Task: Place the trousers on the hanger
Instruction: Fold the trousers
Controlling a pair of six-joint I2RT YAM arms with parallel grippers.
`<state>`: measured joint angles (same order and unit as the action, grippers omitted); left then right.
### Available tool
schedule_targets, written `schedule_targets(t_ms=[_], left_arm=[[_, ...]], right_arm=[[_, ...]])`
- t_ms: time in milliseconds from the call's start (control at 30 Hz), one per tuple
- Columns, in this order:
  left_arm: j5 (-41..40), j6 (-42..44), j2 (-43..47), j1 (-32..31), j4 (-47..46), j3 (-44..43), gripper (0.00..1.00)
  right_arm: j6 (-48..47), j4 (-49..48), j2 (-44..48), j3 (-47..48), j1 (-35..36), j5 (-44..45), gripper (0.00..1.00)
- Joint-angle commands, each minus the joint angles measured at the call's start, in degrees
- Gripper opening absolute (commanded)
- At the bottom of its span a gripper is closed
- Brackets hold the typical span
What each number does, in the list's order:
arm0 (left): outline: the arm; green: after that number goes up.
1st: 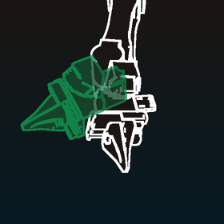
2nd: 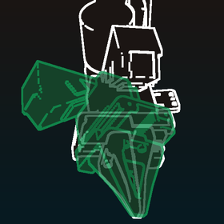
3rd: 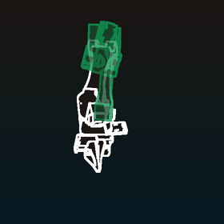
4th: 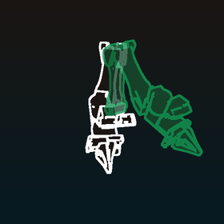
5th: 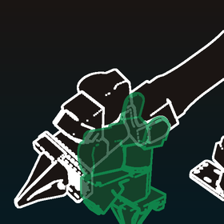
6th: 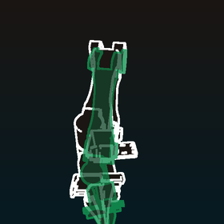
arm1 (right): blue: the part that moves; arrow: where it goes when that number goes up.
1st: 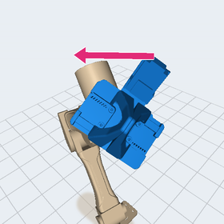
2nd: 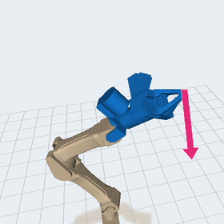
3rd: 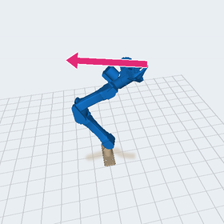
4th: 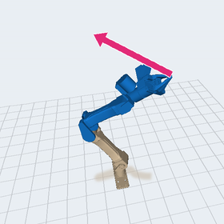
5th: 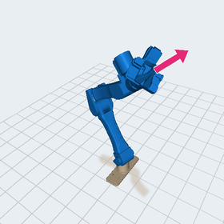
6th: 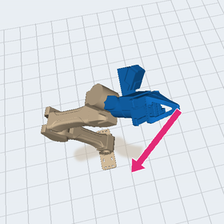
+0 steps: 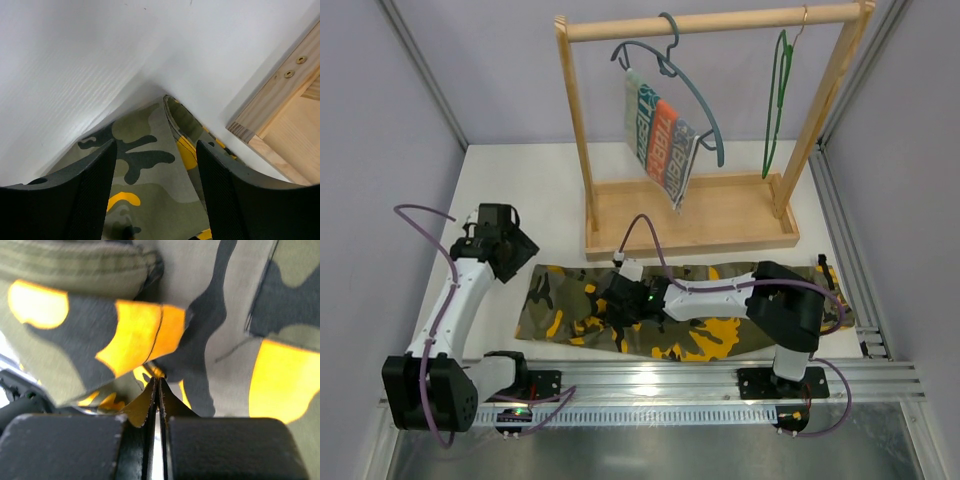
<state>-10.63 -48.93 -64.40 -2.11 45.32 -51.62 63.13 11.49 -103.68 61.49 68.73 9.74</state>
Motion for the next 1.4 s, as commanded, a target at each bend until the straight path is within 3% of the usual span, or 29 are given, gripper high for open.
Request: schedule_targets(t_ms=[0, 367, 400, 467, 600, 667, 733, 800, 933, 1100, 1367], left_arm=[[1.2, 0.8, -2.3, 0.4, -4.2, 0.9, 0.66], [0.7, 3.1, -8.4, 1.8, -5.1, 1.5, 0.66], [0.8, 3.2, -8.5, 1.9, -5.5, 1.8, 0.66], [1.3, 3.5, -9.0, 3.5, -5.6, 2.1, 0.66], [3.3, 5.5, -9.1, 3.9, -5.8, 1.8, 0.66], [8.7, 9.8, -8.8, 3.9, -7.1, 1.4, 0.66], [12.5, 11.4, -8.3, 3.9, -7.0, 0.4, 0.65], [15.4, 13.0, -6.5, 3.9, -6.6, -0.3, 0.65], [14.1, 14.9, -4.1, 3.9, -4.4, -3.7, 0.65], [13.6, 16.0, -3.2, 3.9, -2.8, -6.7, 0.66], [14.9, 16.6, -2.2, 3.9, -2.5, -7.4, 0.65]], right_arm=[[0.1, -1.6, 5.5, -1.2, 1.8, 3.8, 0.04], [4.1, 4.2, 12.3, -4.5, 7.9, 11.7, 0.04], [3.8, 4.9, 12.1, -4.2, 9.0, 12.0, 0.09], [0.7, 5.0, 11.7, -3.8, 9.6, 11.3, 0.31], [-9.3, -3.2, 16.1, -9.1, 9.4, 9.7, 0.44], [-15.3, -13.3, 18.3, -13.9, 6.6, 3.8, 0.48], [-19.2, -24.5, 20.1, -17.5, 2.3, -5.3, 0.58], [-25.6, -28.4, 21.1, -20.0, 0.7, -8.1, 0.67], [-38.4, -28.3, 21.1, -18.4, -1.9, -14.3, 0.77], [-51.8, -28.4, 17.8, -13.5, -7.1, -28.4, 0.79], [-61.3, -24.7, 11.5, -5.6, -14.7, -42.2, 0.83]])
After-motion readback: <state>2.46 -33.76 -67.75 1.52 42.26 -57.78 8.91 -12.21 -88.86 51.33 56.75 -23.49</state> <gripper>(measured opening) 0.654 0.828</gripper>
